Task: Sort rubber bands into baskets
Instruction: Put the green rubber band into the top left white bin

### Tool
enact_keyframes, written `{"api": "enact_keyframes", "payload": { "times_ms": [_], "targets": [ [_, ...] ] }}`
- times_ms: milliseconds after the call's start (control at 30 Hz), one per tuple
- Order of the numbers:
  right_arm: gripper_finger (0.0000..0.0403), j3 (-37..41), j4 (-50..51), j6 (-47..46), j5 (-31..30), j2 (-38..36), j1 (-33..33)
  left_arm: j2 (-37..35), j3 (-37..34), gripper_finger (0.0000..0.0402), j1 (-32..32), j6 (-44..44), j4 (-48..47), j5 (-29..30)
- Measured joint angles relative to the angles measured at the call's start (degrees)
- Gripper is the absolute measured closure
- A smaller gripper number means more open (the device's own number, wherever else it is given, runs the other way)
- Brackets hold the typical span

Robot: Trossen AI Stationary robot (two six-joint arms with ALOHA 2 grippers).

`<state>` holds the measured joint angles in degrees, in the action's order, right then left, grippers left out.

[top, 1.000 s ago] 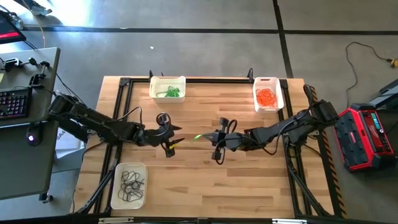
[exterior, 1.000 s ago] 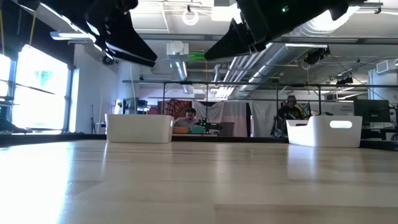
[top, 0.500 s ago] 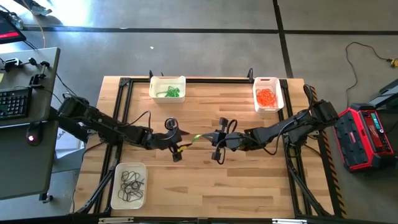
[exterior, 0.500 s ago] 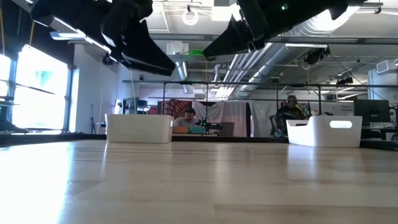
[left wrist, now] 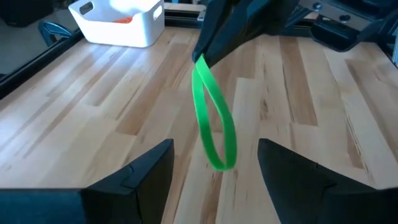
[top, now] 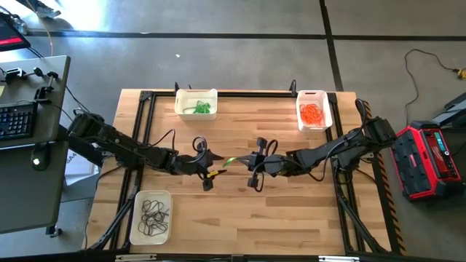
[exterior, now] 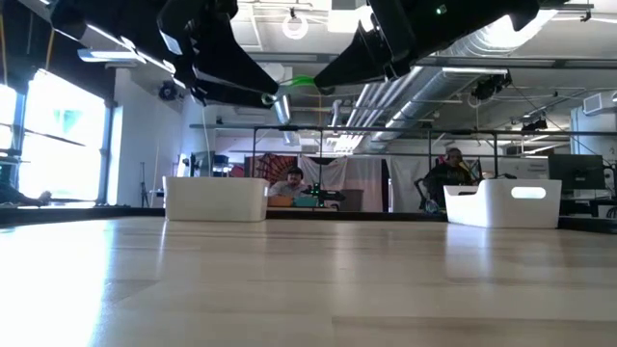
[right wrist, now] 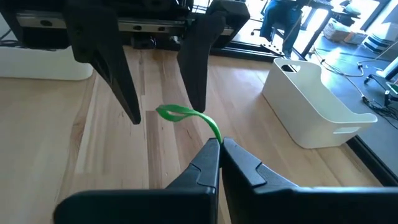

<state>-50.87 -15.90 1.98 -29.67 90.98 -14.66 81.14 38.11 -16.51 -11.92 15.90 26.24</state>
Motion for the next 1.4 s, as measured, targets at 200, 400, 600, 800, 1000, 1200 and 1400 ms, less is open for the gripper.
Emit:
{"api": "enact_keyframes", "payload": {
  "times_ms": [200, 400, 600, 800, 1000, 1200, 1400],
  "targets": [
    [0.0403, -0.02, -0.27, -0.5, 0.39, 0.0, -0.11, -0.02, 0.0, 0.0202, 0.0, 0.06, 0.66, 0.34],
    [0.0403, 0.0, -0.27, -0.49, 0.42, 0.0, -0.13, -0.02, 0.0, 0.0267, 0.0, 0.08, 0.46, 1.97],
    [0.0403, -0.01, -0.28, -0.49, 0.8, 0.0, -0.13, -0.02, 0.0, 0.0338, 0.0, 2.46, 0.45, 3.49],
    [0.0401, -0.02, -1.68, -3.09, 1.25, 0.0, -0.15, -0.02, 0.0, 0.0391, 0.04, 3.12, 0.44, 3.56],
    [0.0343, -0.02, -2.01, -3.41, 1.24, 0.0, -1.04, -0.02, 0.0, 0.0399, 0.04, 3.12, 0.43, 4.57],
    [0.0247, -0.01, -2.01, -3.65, 1.21, 0.0, -1.14, -0.02, 0.0, 0.0401, 0.05, 3.03, 0.41, 4.7],
    [0.0207, 0.0, -1.99, -4.02, 1.18, 0.0, -1.14, -0.04, 0.0, 0.0401, 1.55, 2.1, 0.32, 5.14]
  ]
}}
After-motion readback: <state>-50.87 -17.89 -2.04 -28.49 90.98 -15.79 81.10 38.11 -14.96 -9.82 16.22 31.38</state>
